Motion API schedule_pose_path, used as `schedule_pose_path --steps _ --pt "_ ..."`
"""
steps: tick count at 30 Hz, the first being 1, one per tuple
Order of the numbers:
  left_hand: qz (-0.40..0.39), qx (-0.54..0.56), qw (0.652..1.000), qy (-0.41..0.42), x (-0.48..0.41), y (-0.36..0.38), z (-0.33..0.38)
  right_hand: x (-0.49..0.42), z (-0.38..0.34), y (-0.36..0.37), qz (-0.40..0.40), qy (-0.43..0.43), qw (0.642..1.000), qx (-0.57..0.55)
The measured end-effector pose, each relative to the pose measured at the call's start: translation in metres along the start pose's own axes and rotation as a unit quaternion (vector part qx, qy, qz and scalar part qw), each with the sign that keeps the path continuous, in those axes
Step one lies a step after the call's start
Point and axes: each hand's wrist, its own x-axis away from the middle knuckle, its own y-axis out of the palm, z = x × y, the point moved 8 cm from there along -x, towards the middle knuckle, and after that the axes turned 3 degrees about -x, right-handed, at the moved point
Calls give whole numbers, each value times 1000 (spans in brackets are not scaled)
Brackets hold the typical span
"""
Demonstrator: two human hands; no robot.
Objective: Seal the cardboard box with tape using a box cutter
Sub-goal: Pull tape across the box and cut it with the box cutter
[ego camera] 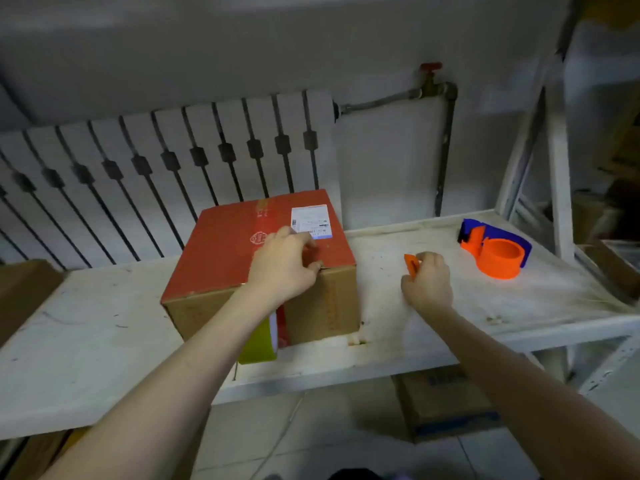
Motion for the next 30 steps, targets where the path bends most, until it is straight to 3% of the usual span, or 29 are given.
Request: schedule_pose_path --steps 4,9,12,16,19,24,28,30 --pt "-20 2 1000 -1 -9 9 5 -11 28 11 -69 88 983 145" --pt "-29 11 999 -7 -15 11 4 -15 41 22 -123 92 972 180" --pt "-28 15 999 -6 -15 13 3 -13 36 19 -109 90 985 99" --pt "-8 15 1000 1 -6 13 0 -5 26 6 -66 95 987 -109" --pt "10 13 1000 7 6 6 -3 12 1 -5 -69 68 958 -272" --pt "30 10 999 -22 28 -14 -16 33 -66 -23 -129 26 892 -432" --pt "36 2 999 -30 42 -33 -26 55 -117 -25 -225 -1 848 -480" --pt "48 2 998 -38 49 -42 -32 67 -136 -23 -257 -27 843 -471"
